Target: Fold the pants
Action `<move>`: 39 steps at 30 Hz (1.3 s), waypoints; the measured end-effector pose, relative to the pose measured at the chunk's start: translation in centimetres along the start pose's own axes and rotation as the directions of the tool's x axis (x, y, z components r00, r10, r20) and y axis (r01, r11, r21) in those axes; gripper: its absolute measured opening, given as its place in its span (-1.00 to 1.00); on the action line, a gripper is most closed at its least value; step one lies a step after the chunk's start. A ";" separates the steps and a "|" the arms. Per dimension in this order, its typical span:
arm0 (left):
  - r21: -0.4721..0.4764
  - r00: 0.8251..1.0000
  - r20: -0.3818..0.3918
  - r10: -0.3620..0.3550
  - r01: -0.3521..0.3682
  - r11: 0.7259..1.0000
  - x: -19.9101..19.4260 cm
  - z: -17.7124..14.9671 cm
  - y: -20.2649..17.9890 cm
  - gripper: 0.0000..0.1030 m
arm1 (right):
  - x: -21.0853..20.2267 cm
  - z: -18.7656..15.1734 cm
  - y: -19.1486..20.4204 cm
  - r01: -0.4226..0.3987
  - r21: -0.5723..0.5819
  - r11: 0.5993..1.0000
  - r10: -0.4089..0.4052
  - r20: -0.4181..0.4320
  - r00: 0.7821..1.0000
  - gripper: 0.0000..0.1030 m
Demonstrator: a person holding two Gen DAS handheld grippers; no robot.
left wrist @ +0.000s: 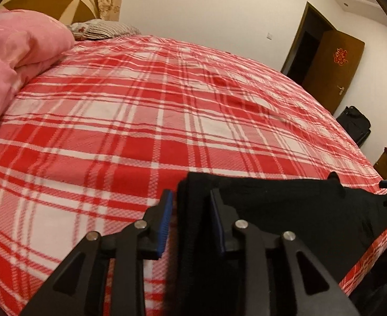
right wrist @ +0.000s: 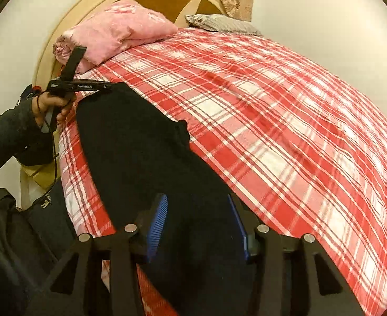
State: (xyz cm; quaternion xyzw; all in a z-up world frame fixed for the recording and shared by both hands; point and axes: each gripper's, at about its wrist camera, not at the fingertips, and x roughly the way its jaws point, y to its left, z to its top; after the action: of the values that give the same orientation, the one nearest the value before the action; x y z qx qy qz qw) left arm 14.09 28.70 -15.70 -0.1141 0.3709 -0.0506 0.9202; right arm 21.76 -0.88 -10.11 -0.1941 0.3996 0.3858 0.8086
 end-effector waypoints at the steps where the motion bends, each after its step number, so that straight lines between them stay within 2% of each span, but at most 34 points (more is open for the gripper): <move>1: 0.003 1.000 0.014 0.011 -0.011 1.000 -0.5 0.0 0.0 -0.36 | 0.6 0.2 0.1 0.000 -0.014 1.000 0.000 -0.005 1.000 -0.06; 3: 0.013 0.997 0.059 0.054 -0.055 0.998 -2.1 0.0 -0.1 -0.20 | 1.6 0.3 0.2 -0.007 -0.037 0.999 0.006 -0.026 1.000 -0.06; 4: 0.014 0.994 0.080 0.076 -0.077 0.997 -3.0 0.0 -0.2 0.03 | 2.0 0.2 0.2 -0.010 -0.044 0.999 0.008 -0.035 0.999 -0.06; 5: 0.021 0.990 0.102 0.093 -0.096 0.995 -3.9 -0.1 -0.5 0.17 | 2.4 0.1 0.1 -0.007 -0.051 0.999 0.005 -0.043 0.999 -0.06; 6: 0.032 0.988 0.117 0.097 -0.102 0.994 -4.3 -0.2 -0.7 0.20 | 2.6 0.1 -0.1 -0.002 -0.056 0.998 -0.001 -0.051 0.999 -0.06; 8: 0.067 0.988 0.133 0.077 -0.087 0.994 -5.3 -0.7 -1.9 0.20 | 2.9 0.1 -0.8 0.011 -0.047 0.999 -0.014 -0.060 0.998 -0.06; 10: 0.109 0.992 0.124 0.029 -0.042 0.993 -5.6 -1.5 -3.6 0.20 | 2.8 0.0 -1.8 0.021 -0.025 0.999 -0.022 -0.065 0.998 -0.06; 15: 0.186 0.996 0.047 -0.071 0.061 0.981 -3.8 -3.6 -7.6 0.20 | 1.3 -0.6 -4.1 0.087 0.008 0.996 -0.087 -0.065 0.994 -0.06; 20: 0.242 0.992 -0.014 -0.122 0.122 0.963 -2.6 -5.3 -11.1 0.20 | -2.0 -2.1 -6.9 0.120 0.050 0.992 -0.118 -0.038 0.992 -0.06; 27: 0.238 0.989 -0.009 -0.147 0.144 0.960 -3.0 -4.9 -12.1 0.20 | -5.6 -3.9 -11.4 0.209 0.174 0.962 -0.211 -0.009 0.977 -0.06; 31: 0.237 0.988 -0.017 -0.150 0.150 0.960 -2.8 -4.8 -12.9 0.20 | -6.1 -3.9 -13.5 0.189 0.276 0.942 -0.209 0.044 0.977 -0.06; 33: 0.253 0.987 -0.025 -0.161 0.162 0.954 -2.8 -4.9 -13.8 0.20 | -5.0 -3.6 -13.8 0.133 0.318 0.939 -0.162 0.065 0.985 -0.06; 36: 0.277 0.985 -0.042 -0.165 0.170 0.946 -2.4 -5.1 -15.1 0.20 | -2.7 -2.6 -12.4 0.097 0.299 0.949 -0.124 0.071 0.990 -0.06; 39: 0.286 0.984 -0.053 -0.169 0.177 0.942 -2.3 -5.3 -15.8 0.20 | -0.2 -1.2 -10.6 0.019 0.290 0.957 -0.044 0.079 0.996 -0.06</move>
State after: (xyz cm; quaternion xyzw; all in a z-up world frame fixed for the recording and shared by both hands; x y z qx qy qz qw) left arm 8.60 12.91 -13.94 -0.0095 0.3610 -0.1865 0.9137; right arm 29.33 -8.40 -10.62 -0.0640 0.4139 0.3183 0.8504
